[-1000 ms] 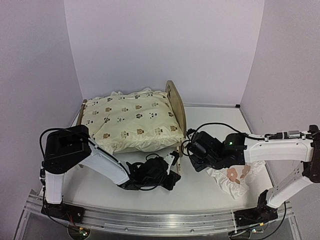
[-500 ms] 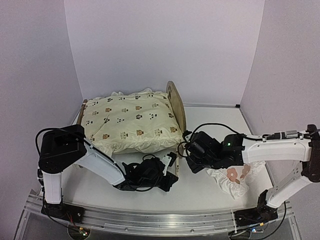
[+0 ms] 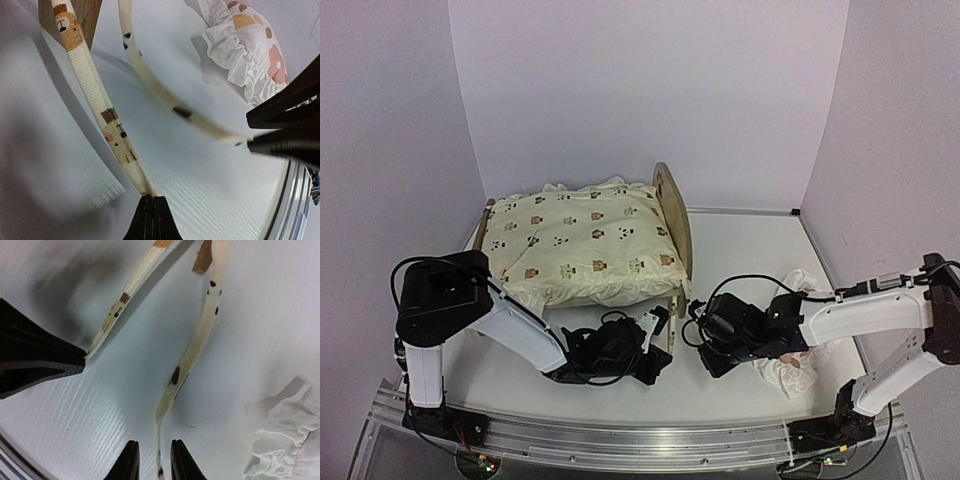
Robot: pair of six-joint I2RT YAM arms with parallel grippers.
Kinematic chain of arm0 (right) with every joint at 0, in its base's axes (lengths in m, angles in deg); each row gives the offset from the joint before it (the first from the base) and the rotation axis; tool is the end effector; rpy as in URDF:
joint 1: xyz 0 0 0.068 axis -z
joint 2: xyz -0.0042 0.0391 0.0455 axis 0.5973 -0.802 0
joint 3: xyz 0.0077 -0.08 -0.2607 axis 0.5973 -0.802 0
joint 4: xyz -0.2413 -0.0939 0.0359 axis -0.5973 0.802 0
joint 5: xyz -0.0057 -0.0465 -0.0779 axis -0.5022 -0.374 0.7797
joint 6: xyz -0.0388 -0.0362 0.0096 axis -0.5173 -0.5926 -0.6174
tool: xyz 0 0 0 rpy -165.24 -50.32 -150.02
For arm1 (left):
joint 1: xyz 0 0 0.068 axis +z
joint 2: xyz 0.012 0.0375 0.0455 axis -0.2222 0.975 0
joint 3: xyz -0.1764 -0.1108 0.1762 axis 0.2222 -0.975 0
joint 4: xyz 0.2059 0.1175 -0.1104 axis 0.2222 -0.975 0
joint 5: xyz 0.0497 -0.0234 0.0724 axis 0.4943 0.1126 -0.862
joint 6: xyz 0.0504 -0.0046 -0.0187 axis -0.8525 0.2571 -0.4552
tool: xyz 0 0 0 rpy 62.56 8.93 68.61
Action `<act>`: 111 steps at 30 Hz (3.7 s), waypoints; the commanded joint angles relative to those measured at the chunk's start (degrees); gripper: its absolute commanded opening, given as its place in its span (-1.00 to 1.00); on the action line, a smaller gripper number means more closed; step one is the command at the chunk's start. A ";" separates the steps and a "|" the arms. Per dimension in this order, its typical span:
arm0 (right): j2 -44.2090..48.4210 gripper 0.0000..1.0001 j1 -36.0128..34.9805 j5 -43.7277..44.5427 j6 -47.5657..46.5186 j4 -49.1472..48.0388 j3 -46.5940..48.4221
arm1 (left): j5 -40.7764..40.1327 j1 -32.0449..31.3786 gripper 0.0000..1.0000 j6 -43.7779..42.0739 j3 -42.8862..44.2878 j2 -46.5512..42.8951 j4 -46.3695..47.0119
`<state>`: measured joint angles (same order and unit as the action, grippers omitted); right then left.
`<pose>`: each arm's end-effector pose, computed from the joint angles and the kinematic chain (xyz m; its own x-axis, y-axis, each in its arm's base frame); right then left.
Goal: Set up the pet bed
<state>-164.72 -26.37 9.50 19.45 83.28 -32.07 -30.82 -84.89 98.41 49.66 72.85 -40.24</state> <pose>0.1334 0.2370 0.1750 -0.6749 -0.4864 -0.5550 -0.5455 0.8353 -0.0686 0.1222 -0.3676 0.1029 -0.6450 0.2317 -0.7282 0.6864 0.5944 -0.4189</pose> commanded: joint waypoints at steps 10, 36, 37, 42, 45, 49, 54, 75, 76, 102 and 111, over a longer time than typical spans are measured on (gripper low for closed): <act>4.44 -0.12 6.32 -8.58 3.50 -2.17 -1.51 | 2.08 -0.23 -1.00 -1.05 -4.08 -6.15 -2.73; -16.75 -0.46 8.46 -23.06 4.87 -10.39 2.39 | -1.71 4.09 -1.00 -2.11 -5.41 -12.72 -14.02; -17.37 -0.50 8.41 -23.39 4.87 -10.57 2.90 | -1.69 4.19 -1.00 -2.12 -5.46 -12.75 -14.02; -20.19 -0.70 8.40 -25.34 4.81 -11.62 5.78 | -1.79 4.86 -1.00 -2.28 -5.72 -13.21 -14.46; -21.69 -0.80 8.41 -26.21 4.63 -12.23 8.25 | -1.70 5.23 -1.00 -2.37 -6.03 -13.68 -14.59; -24.03 -0.96 8.41 -25.81 3.50 -12.64 13.24 | -1.73 5.60 -1.00 -2.64 -5.95 -14.06 -14.78; -25.70 -1.00 8.45 -26.51 2.16 -13.25 18.62 | -1.24 5.82 -1.00 -2.77 -5.55 -14.67 -15.23; 6.92 0.04 8.46 -8.47 1.23 -5.67 -2.23 | 9.92 3.22 -1.00 -3.01 11.78 -2.04 -20.40; 7.26 0.04 8.47 -8.45 1.30 -5.63 -2.46 | 9.17 3.04 -1.00 -2.64 12.95 -1.13 -21.50; 4.87 0.01 8.44 -3.00 -0.37 -10.17 -1.83 | -4.02 -1.62 0.24 2.22 18.63 -4.27 -40.92; 2.56 0.00 8.44 -1.47 -1.89 -17.46 -2.43 | -8.97 -3.33 0.02 7.49 19.25 -4.28 -50.81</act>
<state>-160.42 -17.78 6.36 18.72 69.55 -35.54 -36.36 -87.95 102.98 68.16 69.74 -85.35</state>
